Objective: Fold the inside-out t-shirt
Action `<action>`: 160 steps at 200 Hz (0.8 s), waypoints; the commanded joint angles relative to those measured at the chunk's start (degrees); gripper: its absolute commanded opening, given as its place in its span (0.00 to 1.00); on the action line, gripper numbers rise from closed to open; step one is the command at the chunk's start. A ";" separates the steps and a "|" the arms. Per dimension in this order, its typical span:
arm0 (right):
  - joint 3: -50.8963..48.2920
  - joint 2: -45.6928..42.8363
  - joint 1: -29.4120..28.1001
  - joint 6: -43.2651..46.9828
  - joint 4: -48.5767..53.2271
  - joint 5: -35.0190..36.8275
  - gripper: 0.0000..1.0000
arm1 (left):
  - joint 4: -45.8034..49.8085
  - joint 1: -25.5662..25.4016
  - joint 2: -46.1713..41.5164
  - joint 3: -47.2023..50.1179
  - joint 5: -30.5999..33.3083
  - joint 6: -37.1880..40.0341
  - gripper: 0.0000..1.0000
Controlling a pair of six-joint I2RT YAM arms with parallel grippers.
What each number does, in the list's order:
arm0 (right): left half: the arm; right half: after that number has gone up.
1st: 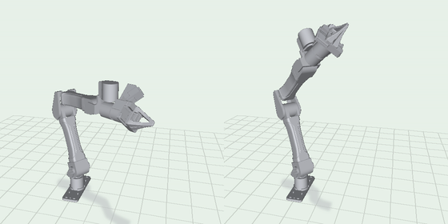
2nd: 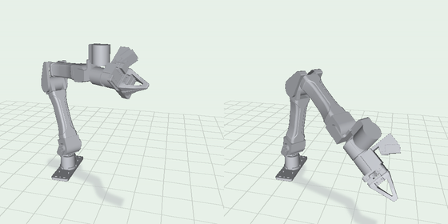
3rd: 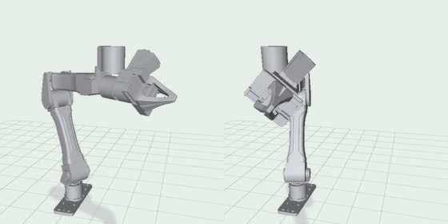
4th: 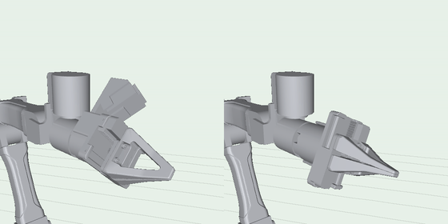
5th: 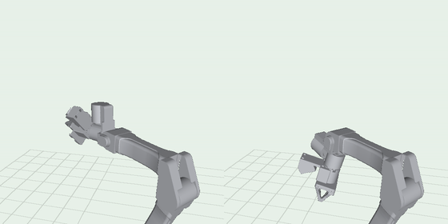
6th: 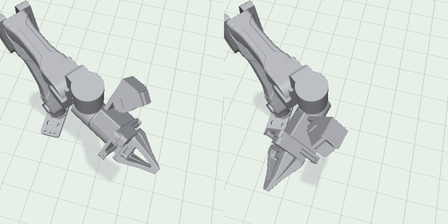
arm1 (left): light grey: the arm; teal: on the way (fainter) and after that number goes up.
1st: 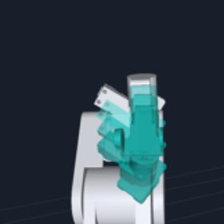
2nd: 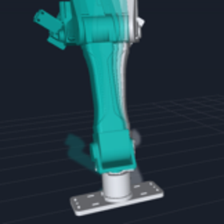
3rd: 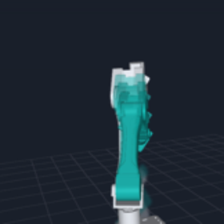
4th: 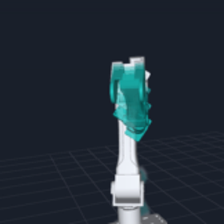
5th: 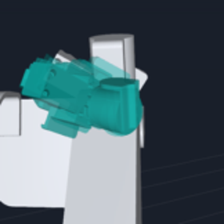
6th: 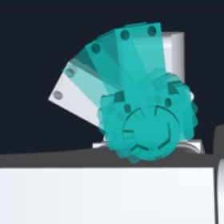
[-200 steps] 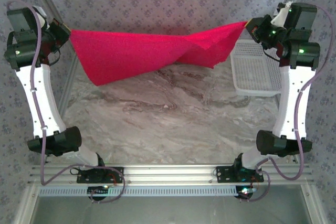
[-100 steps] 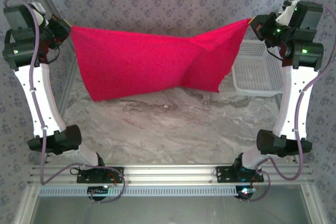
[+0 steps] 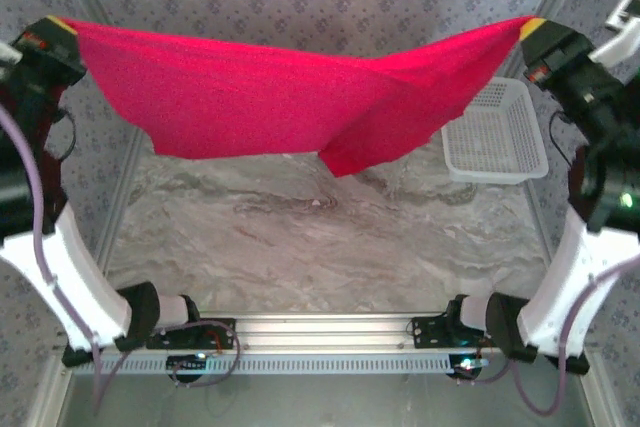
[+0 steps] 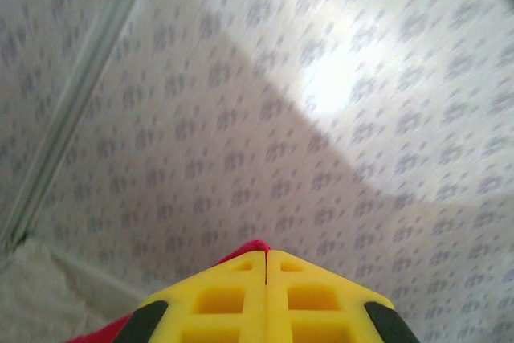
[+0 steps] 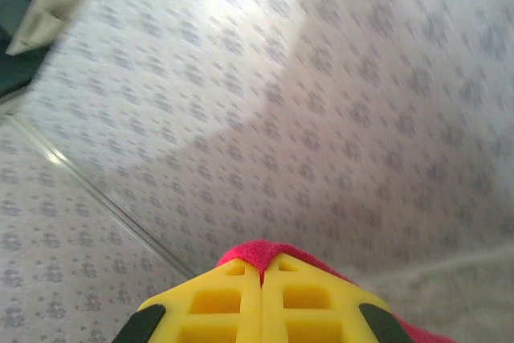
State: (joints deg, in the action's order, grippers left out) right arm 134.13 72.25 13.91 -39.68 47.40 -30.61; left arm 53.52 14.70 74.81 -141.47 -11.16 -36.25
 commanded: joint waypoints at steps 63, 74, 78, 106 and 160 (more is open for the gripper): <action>6.66 2.42 0.59 2.45 -3.24 4.82 0.00 | -2.14 0.61 0.07 -1.92 5.22 7.72 0.00; 5.45 3.97 0.59 2.00 -4.50 4.30 0.00 | -3.43 0.65 0.85 1.81 4.16 7.76 0.00; 4.57 4.61 0.55 1.58 -5.08 3.86 0.00 | -4.12 0.60 1.17 3.55 3.71 7.73 0.00; -2.87 8.09 -2.01 0.93 -8.71 3.46 0.00 | -10.48 0.59 3.16 18.34 -0.24 6.86 0.00; -21.50 14.78 -13.15 6.60 -14.42 12.39 0.00 | -27.93 -1.36 7.47 48.53 -0.54 5.77 0.00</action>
State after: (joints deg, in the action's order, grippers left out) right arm 118.61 85.60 3.90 -36.29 38.48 -23.70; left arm 35.68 14.13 81.82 -99.57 -11.55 -30.24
